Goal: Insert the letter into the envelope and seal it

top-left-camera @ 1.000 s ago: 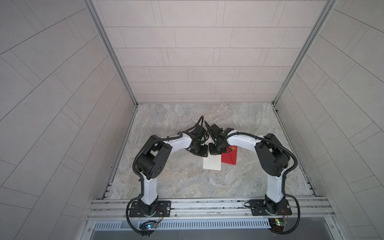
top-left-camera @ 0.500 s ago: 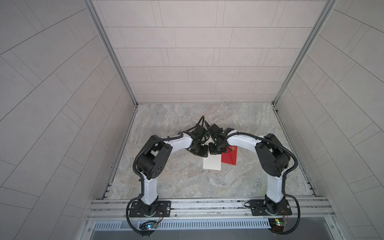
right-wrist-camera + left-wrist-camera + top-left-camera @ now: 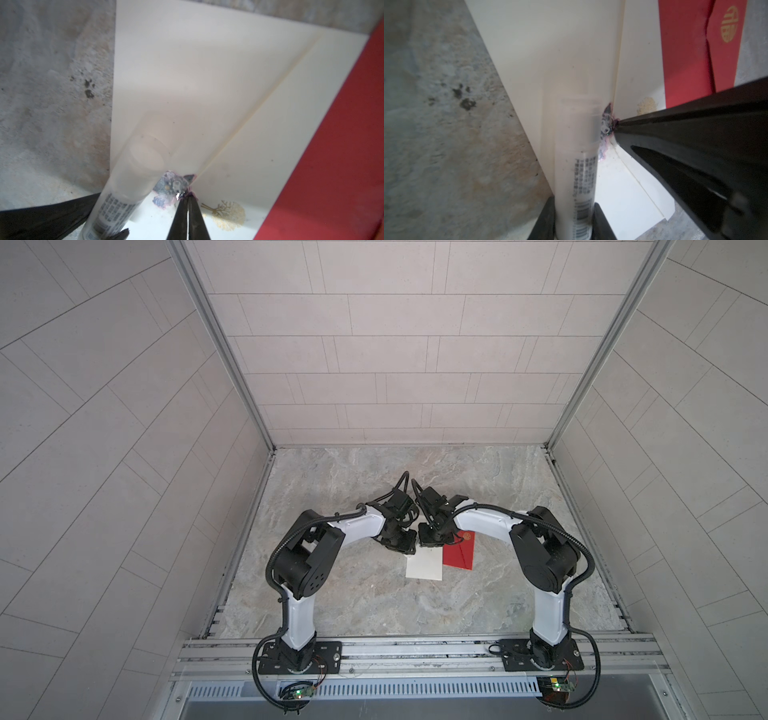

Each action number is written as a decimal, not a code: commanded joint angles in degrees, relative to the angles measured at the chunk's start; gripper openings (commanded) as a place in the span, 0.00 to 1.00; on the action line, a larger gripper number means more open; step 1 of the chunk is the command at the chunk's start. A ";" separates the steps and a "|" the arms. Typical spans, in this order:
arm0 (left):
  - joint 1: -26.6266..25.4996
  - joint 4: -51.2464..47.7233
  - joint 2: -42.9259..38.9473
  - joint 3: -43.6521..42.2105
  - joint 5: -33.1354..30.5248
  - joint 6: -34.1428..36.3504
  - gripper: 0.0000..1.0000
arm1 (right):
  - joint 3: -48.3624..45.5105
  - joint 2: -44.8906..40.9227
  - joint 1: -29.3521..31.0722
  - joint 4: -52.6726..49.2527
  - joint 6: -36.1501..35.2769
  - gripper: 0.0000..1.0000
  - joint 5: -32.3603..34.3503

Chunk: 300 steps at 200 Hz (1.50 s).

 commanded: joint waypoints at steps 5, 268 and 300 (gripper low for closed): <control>-0.98 -4.15 2.25 -0.87 -0.29 1.41 0.00 | -4.27 3.66 0.97 0.71 0.84 0.09 0.78; -6.32 2.27 -4.41 -0.16 -5.44 4.94 0.84 | -31.56 -46.70 -27.44 6.90 -1.48 0.48 8.81; -6.33 4.51 -5.79 -0.96 -4.63 4.82 0.84 | -31.80 -47.01 -27.46 6.44 -1.72 0.49 9.06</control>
